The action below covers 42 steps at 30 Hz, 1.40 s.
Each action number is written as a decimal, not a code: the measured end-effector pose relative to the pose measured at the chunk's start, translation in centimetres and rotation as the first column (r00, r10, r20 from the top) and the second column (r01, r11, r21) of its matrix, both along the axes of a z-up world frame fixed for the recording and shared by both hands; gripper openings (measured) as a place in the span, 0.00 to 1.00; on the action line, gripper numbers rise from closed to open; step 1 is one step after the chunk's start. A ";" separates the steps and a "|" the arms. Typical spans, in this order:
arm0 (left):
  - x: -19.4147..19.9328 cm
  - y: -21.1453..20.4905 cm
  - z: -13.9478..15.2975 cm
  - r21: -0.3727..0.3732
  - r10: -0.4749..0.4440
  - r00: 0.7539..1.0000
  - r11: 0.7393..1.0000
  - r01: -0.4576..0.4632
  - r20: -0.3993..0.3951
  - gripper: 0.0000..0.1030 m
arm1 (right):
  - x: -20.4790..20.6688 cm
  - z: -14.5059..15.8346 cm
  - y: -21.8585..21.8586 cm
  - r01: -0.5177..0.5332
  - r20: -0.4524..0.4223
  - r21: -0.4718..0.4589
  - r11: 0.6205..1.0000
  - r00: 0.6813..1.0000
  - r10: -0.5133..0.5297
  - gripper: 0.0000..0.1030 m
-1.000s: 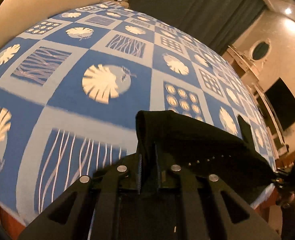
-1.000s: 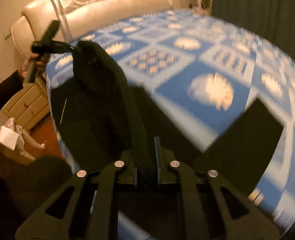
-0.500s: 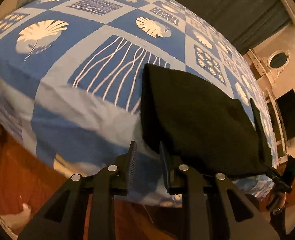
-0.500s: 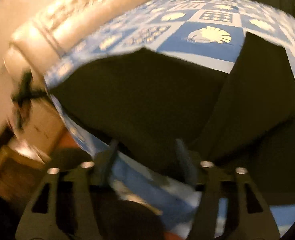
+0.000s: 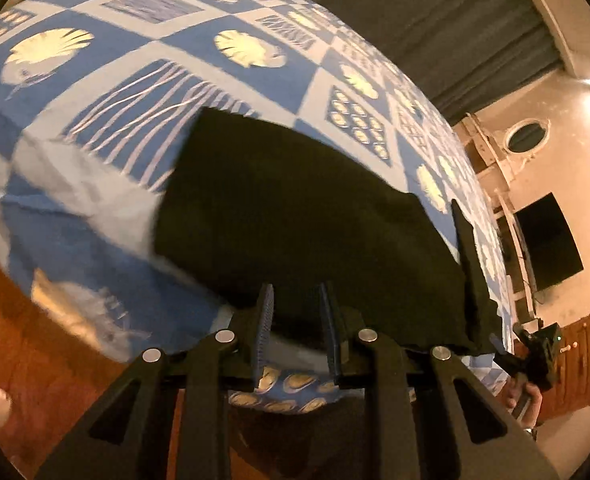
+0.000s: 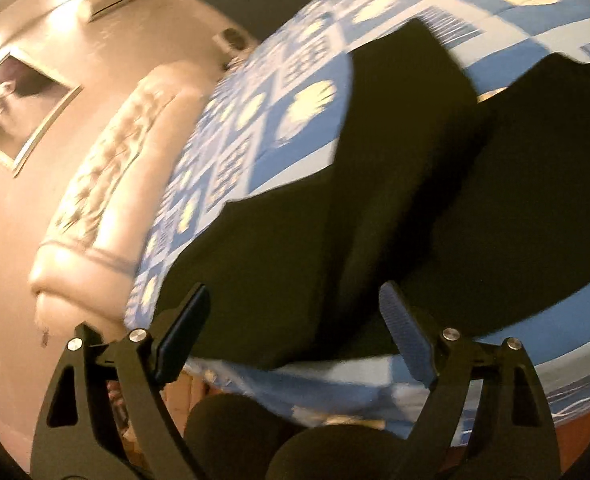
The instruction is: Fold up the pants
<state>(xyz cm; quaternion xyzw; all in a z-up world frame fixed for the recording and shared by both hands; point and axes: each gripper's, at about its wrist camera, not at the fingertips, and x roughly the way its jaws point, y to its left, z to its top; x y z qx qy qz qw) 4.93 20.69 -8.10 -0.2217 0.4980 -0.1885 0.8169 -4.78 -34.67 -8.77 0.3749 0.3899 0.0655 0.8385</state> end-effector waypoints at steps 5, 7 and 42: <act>1.9 -2.3 -1.8 0.108 -0.021 0.999 0.994 0.024 -0.024 0.36 | 3.9 1.8 -1.9 0.063 -0.015 -0.139 0.988 0.998 -0.065 0.84; 2.3 -2.8 -2.3 0.103 -0.008 0.999 0.995 0.012 -0.042 0.36 | 6.9 3.1 -2.2 0.061 -0.017 -0.225 0.973 0.998 -0.066 0.84; 2.6 -9.5 -2.7 0.233 -0.027 1.000 0.972 0.028 -0.005 0.84 | 18.3 8.8 -11.0 0.137 0.018 -0.537 0.833 0.988 -0.151 0.08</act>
